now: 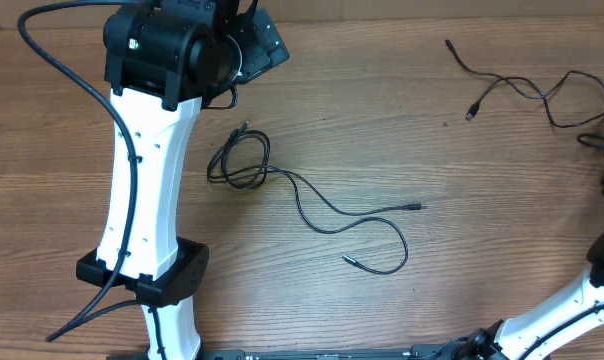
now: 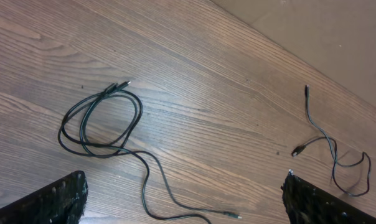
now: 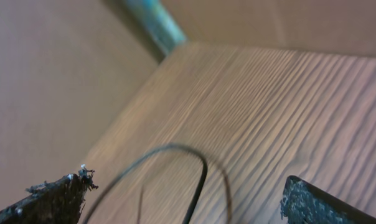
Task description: Untangle cables
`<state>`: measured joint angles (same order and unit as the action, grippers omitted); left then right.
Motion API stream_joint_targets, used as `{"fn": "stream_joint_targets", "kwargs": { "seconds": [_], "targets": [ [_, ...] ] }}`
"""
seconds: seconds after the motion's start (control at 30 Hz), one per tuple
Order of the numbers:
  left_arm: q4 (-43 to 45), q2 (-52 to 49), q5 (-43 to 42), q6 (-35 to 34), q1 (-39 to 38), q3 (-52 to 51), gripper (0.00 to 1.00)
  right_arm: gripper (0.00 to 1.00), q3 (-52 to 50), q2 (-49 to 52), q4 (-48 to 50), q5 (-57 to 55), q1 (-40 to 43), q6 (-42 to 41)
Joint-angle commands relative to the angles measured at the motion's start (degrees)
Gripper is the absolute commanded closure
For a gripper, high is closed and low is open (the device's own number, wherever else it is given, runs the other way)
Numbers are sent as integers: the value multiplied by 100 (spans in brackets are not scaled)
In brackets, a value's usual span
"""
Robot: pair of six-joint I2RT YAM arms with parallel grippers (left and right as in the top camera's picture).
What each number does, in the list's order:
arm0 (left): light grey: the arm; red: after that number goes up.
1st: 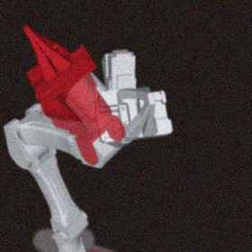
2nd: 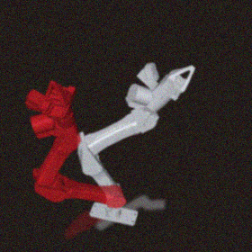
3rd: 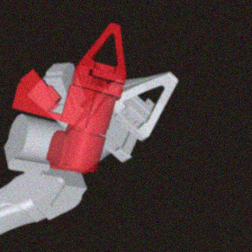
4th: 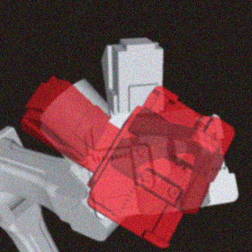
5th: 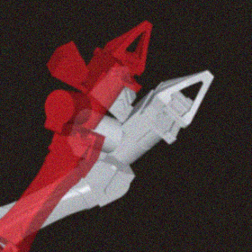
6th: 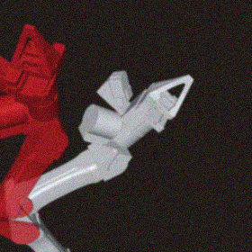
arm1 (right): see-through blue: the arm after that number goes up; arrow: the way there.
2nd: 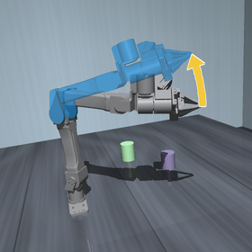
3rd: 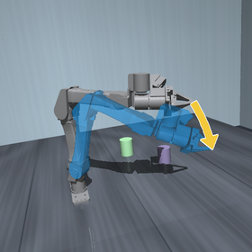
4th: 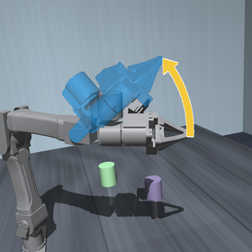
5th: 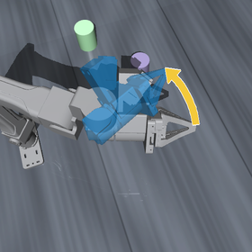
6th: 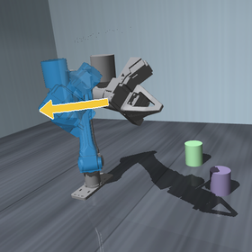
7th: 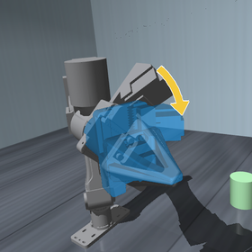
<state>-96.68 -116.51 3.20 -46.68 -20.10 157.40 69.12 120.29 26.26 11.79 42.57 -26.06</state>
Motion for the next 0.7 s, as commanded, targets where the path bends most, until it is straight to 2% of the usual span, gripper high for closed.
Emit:
{"fn": "stream_joint_targets", "kwargs": {
  "seconds": [0.0,0.13,0.2,0.33,0.43,0.57,0.67],
  "targets": [
    [-11,-22,-7,61,15,9,0,0,109,-339,-332,710,81,667],
    [-11,-22,-7,61,15,9,0,0,109,-999,-1027,1429,-4,1926],
    [-11,-22,-7,61,15,9,0,0,109,-1370,-1665,1425,-155,2640],
    [-11,-22,-7,61,15,9,0,0,109,-1810,-2828,1355,-538,3547],
    [-11,-22,-7,61,15,9,0,0,109,-1829,-3359,1276,-767,3722],
    [-11,-22,-7,61,15,9,0,0,107,-1823,-4264,-72,-1408,3877],
    [-11,-22,-7,61,15,9,0,0,107,-1797,-4542,-693,-1738,3856]
  ]
}}
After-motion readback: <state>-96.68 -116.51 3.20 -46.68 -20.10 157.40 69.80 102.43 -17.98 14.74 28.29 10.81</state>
